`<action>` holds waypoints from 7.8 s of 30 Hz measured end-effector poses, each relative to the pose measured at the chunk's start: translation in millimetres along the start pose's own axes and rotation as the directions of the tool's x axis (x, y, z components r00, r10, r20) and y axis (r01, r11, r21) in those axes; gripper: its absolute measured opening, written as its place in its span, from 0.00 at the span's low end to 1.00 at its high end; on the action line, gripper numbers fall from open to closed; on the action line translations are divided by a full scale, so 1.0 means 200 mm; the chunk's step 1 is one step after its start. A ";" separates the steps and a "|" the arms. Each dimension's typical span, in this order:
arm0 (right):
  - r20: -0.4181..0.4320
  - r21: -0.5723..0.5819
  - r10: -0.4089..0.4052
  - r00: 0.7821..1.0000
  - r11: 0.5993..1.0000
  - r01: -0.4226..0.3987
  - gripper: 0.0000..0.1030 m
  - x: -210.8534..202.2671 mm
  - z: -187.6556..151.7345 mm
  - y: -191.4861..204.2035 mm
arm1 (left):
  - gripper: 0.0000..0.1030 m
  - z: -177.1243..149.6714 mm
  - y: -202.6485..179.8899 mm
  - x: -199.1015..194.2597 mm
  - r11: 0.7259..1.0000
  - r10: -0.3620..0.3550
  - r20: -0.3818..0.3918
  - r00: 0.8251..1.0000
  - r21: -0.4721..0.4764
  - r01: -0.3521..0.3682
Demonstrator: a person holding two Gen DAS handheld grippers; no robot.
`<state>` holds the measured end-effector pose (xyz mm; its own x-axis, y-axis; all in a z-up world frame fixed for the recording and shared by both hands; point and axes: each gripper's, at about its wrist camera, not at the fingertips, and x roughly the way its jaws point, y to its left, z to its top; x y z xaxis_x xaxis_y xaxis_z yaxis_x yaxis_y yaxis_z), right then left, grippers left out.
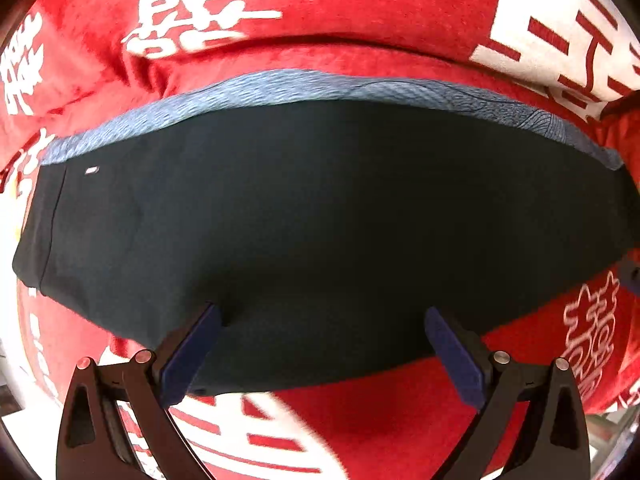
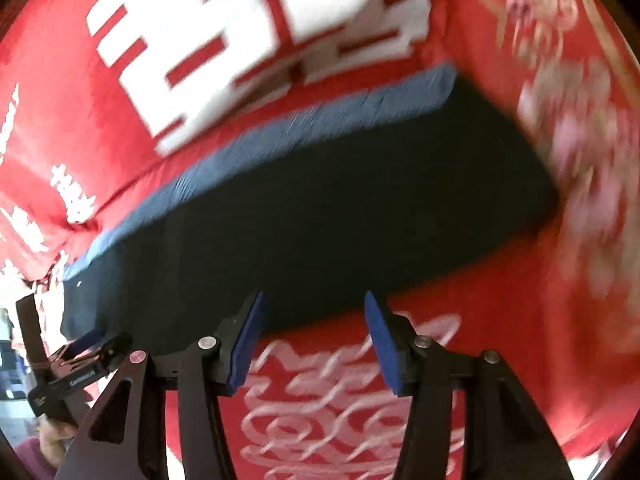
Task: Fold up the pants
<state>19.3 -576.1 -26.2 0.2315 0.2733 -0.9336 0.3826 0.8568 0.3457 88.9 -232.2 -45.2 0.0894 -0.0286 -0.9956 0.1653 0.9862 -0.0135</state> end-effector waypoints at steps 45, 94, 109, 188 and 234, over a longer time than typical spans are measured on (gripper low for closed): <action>-0.162 0.144 0.556 0.815 0.831 -0.538 0.58 0.58 -0.55 1.00 | 1.00 0.11 1.40 0.12 0.994 0.090 0.092 0.992 -0.063 -0.084; 0.110 -0.155 0.003 0.994 0.988 0.014 0.39 0.29 0.15 0.81 | 1.00 0.46 0.40 0.02 0.991 0.010 0.167 0.986 0.130 -0.032; 0.143 -0.133 -0.109 0.984 0.983 0.128 0.39 0.42 0.51 0.72 | 1.00 0.57 0.39 0.12 0.999 0.048 0.138 0.989 -0.015 -0.047; -0.105 0.254 0.087 0.991 0.965 -0.058 0.74 -0.24 -0.15 -0.31 | 1.00 0.01 -0.91 -0.34 0.945 0.105 -0.153 0.983 0.323 -0.051; 0.403 -0.080 0.146 0.904 0.989 -0.123 0.14 -0.27 0.35 0.00 | 0.79 0.37 -1.14 0.02 0.947 -0.162 0.139 0.977 0.299 0.114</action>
<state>69.4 -621.0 31.0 0.6252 0.1956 -0.7556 0.2779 0.8489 0.4497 124.2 -468.8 -38.4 0.1975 -0.2105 -0.9574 0.4603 0.8822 -0.0990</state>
